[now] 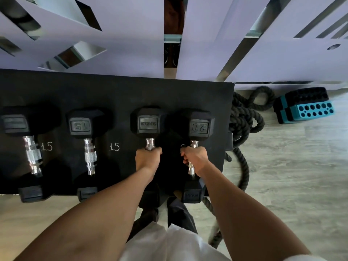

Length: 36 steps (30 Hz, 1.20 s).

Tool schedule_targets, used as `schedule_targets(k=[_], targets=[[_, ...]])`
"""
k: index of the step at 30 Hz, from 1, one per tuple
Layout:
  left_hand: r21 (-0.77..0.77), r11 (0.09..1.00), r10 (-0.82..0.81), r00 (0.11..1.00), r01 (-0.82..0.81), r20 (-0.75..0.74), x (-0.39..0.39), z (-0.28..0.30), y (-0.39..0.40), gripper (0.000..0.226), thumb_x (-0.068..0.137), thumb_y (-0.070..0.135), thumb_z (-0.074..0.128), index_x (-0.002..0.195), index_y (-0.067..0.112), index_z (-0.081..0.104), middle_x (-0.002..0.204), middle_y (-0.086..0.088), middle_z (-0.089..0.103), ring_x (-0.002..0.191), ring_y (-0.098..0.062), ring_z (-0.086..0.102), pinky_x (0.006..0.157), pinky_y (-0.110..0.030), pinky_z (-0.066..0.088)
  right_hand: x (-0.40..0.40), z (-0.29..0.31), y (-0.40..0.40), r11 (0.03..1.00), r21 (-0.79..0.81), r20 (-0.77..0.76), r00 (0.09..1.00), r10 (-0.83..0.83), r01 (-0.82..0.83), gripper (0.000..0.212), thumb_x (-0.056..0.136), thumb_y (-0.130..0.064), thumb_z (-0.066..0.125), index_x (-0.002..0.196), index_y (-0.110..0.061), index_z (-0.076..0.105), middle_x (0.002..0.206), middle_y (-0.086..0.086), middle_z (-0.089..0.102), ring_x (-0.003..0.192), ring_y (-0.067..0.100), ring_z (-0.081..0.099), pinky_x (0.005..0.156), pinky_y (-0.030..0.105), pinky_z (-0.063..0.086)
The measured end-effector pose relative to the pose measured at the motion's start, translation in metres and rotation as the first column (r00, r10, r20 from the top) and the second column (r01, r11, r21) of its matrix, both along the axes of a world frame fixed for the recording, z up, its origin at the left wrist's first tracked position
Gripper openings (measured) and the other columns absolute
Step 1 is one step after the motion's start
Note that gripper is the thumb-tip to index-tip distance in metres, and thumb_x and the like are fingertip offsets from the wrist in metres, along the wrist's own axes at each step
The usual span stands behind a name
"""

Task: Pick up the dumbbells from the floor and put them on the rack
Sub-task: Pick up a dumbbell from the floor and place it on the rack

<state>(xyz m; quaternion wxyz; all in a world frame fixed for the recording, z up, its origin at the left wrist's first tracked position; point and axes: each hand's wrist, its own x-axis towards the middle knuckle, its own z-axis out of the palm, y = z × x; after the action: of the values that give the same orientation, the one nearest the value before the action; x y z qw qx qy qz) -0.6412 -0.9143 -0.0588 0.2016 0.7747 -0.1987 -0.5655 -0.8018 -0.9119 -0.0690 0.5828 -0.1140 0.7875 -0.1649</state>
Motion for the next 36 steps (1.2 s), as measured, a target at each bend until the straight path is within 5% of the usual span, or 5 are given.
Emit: schedule_targets(k=[5, 10, 19, 25, 36], targets=[[0.037, 0.999, -0.039, 0.999, 0.040, -0.033, 0.002, 0.007, -0.002, 0.012, 0.075, 0.013, 0.068, 0.071, 0.011, 0.057, 0.055, -0.004, 0.049, 0.044, -0.016, 0.044, 0.051, -0.031, 0.038, 0.001, 0.009, 0.027, 0.983, -0.074, -0.188, 0.970, 0.153, -0.169, 0.045, 0.077, -0.032, 0.080, 0.113, -0.016, 0.057, 0.101, -0.003, 0.062, 0.095, 0.018, 0.060, 0.089, 0.036, 0.050], [0.139, 0.964, -0.219, 0.974, 0.225, -0.058, 0.013, 0.021, -0.010, 0.018, 0.082, 0.027, 0.076, 0.076, 0.011, 0.069, 0.068, -0.003, 0.064, 0.063, -0.017, 0.059, 0.065, -0.030, 0.046, 0.045, 0.037, 0.084, 0.822, -0.455, -0.639, 0.768, -0.034, -0.342, 0.040, 0.075, -0.015, 0.078, 0.111, -0.015, 0.060, 0.106, -0.002, 0.053, 0.098, 0.018, 0.051, 0.086, 0.033, 0.046], [0.040, 0.971, -0.219, 0.946, 0.235, -0.241, 0.029, 0.015, -0.040, 0.021, 0.086, 0.027, 0.079, 0.099, 0.012, 0.074, 0.092, -0.006, 0.079, 0.092, -0.020, 0.075, 0.091, -0.038, 0.056, 0.108, 0.022, 0.045, 0.831, -0.142, -0.223, 0.835, 0.502, -0.538, 0.060, 0.078, -0.051, 0.071, 0.129, -0.021, 0.057, 0.123, -0.002, 0.066, 0.119, 0.023, 0.056, 0.100, 0.038, 0.046], [0.159, 0.982, -0.058, 0.967, 0.099, -0.247, 0.014, 0.005, -0.038, 0.033, 0.083, 0.021, 0.080, 0.063, 0.016, 0.054, 0.054, 0.002, 0.049, 0.051, -0.013, 0.050, 0.054, -0.028, 0.044, 0.112, 0.008, 0.030, 0.909, -0.078, 0.025, 0.911, 0.412, -0.410, 0.028, 0.069, -0.036, 0.064, 0.091, -0.020, 0.067, 0.088, 0.000, 0.073, 0.093, 0.027, 0.072, 0.082, 0.041, 0.060], [0.196, 0.967, -0.116, 0.966, 0.162, -0.230, 0.003, 0.008, -0.041, 0.026, 0.082, 0.023, 0.082, 0.091, 0.012, 0.059, 0.056, 0.002, 0.052, 0.055, -0.013, 0.051, 0.065, -0.029, 0.049, 0.107, 0.011, 0.028, 0.963, -0.082, 0.042, 0.964, 0.262, -0.258, 0.012, 0.071, -0.026, 0.068, 0.075, -0.021, 0.058, 0.079, -0.002, 0.067, 0.079, 0.019, 0.067, 0.063, 0.029, 0.051]])
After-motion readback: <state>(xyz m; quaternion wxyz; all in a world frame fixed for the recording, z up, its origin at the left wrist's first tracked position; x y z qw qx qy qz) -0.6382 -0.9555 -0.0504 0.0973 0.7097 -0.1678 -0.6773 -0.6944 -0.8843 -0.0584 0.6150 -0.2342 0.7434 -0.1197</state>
